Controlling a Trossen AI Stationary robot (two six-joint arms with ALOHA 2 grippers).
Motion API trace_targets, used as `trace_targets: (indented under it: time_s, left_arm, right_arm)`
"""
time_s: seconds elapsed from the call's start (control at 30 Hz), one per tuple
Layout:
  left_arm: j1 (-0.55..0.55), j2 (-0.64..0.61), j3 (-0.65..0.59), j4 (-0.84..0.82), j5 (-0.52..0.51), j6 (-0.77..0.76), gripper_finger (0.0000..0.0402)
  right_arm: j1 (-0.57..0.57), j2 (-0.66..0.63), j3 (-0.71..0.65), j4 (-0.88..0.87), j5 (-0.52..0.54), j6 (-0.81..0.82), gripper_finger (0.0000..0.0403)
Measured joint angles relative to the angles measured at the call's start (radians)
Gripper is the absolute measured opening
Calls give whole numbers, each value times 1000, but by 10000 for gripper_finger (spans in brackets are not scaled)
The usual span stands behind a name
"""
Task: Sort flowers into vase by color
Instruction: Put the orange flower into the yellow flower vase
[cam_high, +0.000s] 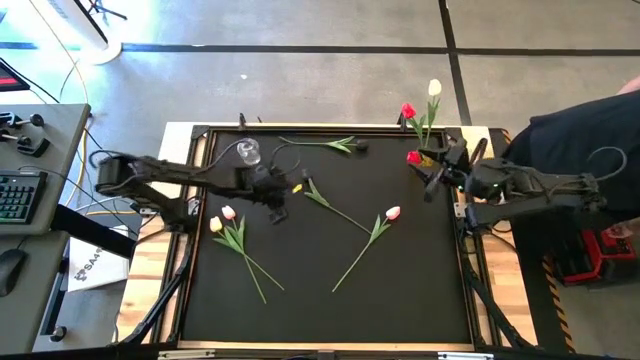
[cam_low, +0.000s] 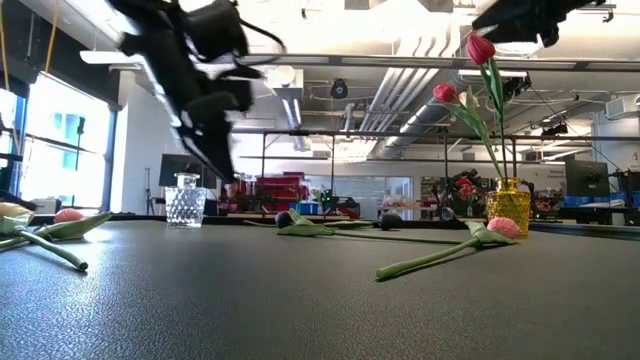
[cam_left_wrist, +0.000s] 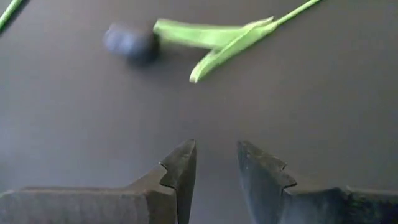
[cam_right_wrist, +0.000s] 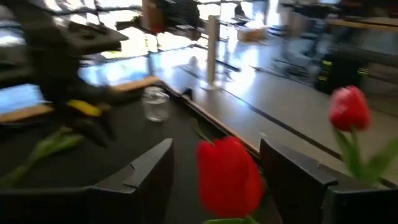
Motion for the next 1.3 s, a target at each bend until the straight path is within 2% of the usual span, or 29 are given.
trace_targets:
  time_s: [0.1, 0.27, 0.43, 0.57, 0.83, 0.93, 1.13, 1.23, 1.3]
  left_arm:
    - [-49, -90, -45, -92, -70, -146, 106]
    - [-124, -199, -59, -368, -171, -459, 106]
    - [-224, -226, -59, -485, -177, -703, 106]
    - [-312, -205, -59, -488, -168, -847, 106]
    - [-516, -100, -59, -495, -80, -1150, 106]
    - [-603, -56, -59, -497, -41, -1273, 106]
    - [-746, -5, -59, -545, 1, -1528, 106]
    - [-797, 4, -59, -596, -19, -1662, 106]
    - [-829, 13, -59, -635, -80, -1765, 106]
  right_arm:
    - [0, 32, 0, -13, 47, 32, 224]
    - [0, 91, 0, -48, 52, 46, 224]
    - [0, 147, -1, -86, 118, 108, 224]
    - [1, 194, -1, -166, 164, 217, 224]
    - [59, 314, -1, -266, 353, 472, 224]
    - [79, 346, -1, -233, 407, 452, 224]
    - [98, 357, -1, -200, 384, 407, 224]
    - [112, 357, -1, -217, 383, 406, 224]
    - [122, 357, -1, -226, 382, 405, 224]
